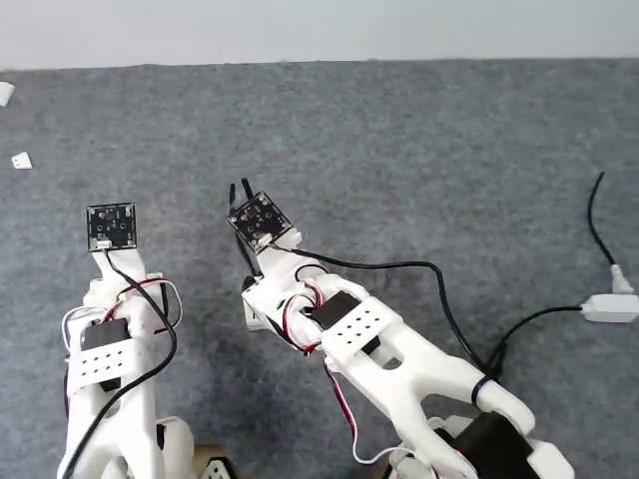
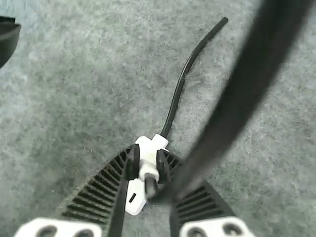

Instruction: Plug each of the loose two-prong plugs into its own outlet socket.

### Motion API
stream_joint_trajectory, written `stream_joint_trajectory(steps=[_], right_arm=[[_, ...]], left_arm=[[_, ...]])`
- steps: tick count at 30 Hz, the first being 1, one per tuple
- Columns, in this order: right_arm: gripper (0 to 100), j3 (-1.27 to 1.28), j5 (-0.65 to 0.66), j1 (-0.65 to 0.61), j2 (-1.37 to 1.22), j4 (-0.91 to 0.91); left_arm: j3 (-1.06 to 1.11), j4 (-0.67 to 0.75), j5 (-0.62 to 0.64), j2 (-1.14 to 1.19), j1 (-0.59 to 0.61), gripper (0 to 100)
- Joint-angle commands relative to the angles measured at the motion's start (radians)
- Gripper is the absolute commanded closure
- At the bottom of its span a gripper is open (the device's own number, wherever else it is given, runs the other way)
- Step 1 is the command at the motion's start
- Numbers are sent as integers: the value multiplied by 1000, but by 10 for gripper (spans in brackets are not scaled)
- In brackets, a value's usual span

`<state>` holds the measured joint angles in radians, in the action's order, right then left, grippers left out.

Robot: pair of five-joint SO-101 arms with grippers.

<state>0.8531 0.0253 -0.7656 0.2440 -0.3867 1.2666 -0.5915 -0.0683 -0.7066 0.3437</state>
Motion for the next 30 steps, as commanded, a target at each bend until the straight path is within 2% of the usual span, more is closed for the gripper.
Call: stream_joint_trajectory(steps=[1, 11, 24, 30], right_arm=[[991, 2, 38, -15, -12, -21], [991, -6, 41, -1, -8, 41], [991, -97, 89, -1, -125, -44], [991, -256, 161, -41, -274, -243]], left_arm=[[-47, 29, 0, 0, 6, 984], [-47, 28, 0, 0, 6, 984], [-47, 28, 0, 0, 6, 984], [-47, 29, 0, 5, 6, 984]])
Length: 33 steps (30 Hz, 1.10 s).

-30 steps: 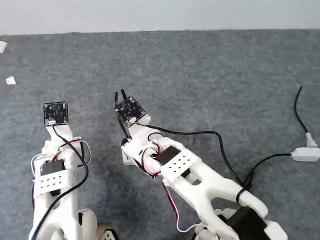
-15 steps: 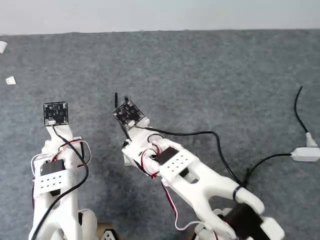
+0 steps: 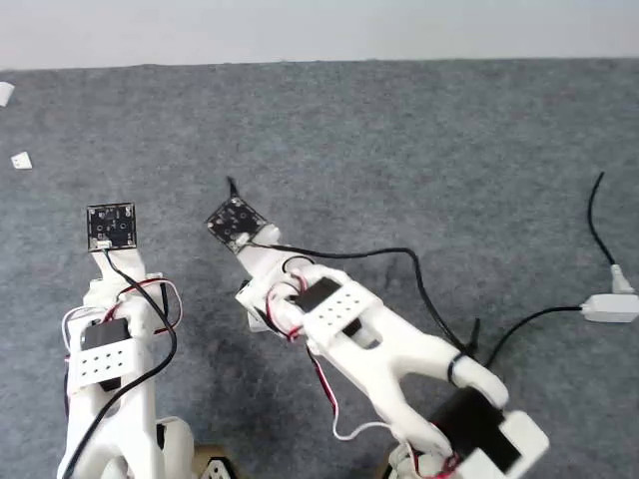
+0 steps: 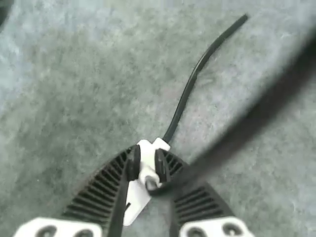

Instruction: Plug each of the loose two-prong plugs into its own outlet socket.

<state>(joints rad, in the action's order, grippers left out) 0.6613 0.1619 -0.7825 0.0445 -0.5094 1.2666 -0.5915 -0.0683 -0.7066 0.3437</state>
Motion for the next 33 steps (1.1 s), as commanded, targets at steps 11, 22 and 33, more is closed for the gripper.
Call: stream_joint_trajectory(steps=[11, 22, 33], right_arm=[[954, -170, -21, -30, -136, -262], [669, -244, -341, -85, -147, -390], [967, -328, -238, -51, -203, -522]], left_arm=[[-47, 31, 0, 5, 6, 984], [-47, 31, 0, 5, 6, 984], [-47, 32, 0, 6, 6, 984]])
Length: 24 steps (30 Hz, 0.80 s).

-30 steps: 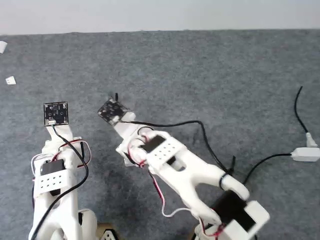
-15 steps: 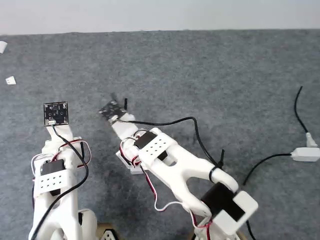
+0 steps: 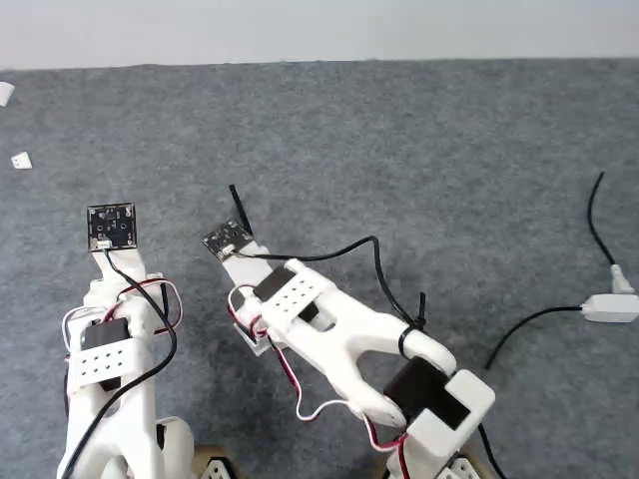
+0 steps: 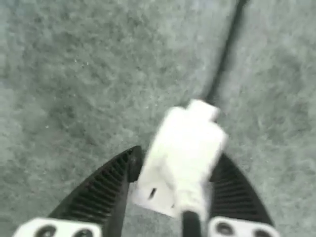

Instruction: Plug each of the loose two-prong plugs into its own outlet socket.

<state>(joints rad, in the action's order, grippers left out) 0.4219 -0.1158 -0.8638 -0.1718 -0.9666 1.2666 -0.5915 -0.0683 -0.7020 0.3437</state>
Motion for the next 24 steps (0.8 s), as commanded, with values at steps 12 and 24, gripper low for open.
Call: stream_joint_trajectory(steps=[12, 24], right_arm=[[990, -115, 241, 300, 464, -397], [990, 11, 405, 1084, 714, -440]], left_arm=[[-5, 167, 11, 3, -54, 985], [1, 210, 3, 2, -52, 985]])
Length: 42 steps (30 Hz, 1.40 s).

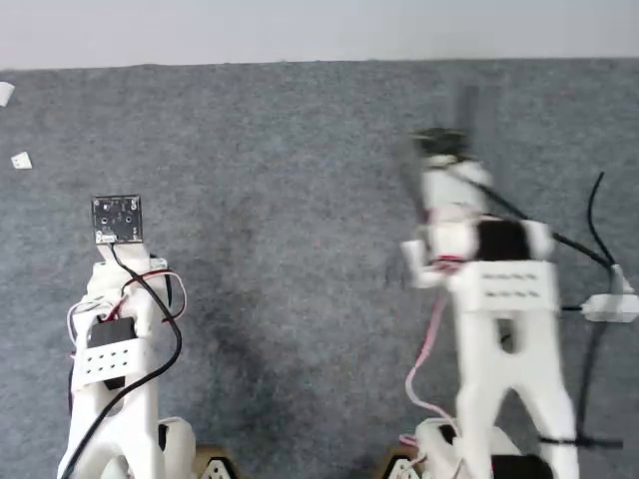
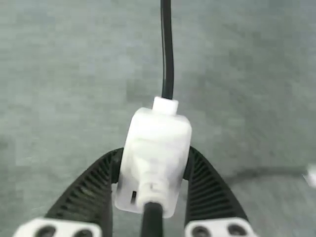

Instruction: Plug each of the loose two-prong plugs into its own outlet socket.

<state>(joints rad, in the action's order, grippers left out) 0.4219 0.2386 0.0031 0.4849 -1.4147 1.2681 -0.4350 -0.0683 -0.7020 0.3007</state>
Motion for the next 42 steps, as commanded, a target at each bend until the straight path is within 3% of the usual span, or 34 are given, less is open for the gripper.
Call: stream_joint_trajectory(steps=[1, 6, 11, 17, 24, 38, 42], right_arm=[[990, 34, 74, 283, 58, 31], [990, 203, 141, 575, 58, 257], [987, 376, 143, 731, 58, 466], [987, 509, 144, 806, 58, 622], [989, 601, 137, 803, 58, 702], [990, 692, 135, 797, 70, 739], [990, 784, 135, 805, 70, 869]], left_arm=[[13, 69, 2, -3, -9, 985], [77, 192, 2, -6, -11, 985], [94, 203, 6, -6, -14, 985], [124, 203, 5, -69, -11, 985], [292, 198, 3, -350, -8, 984], [423, -195, 2, -858, 14, 984], [423, -374, 0, -993, 12, 984]])
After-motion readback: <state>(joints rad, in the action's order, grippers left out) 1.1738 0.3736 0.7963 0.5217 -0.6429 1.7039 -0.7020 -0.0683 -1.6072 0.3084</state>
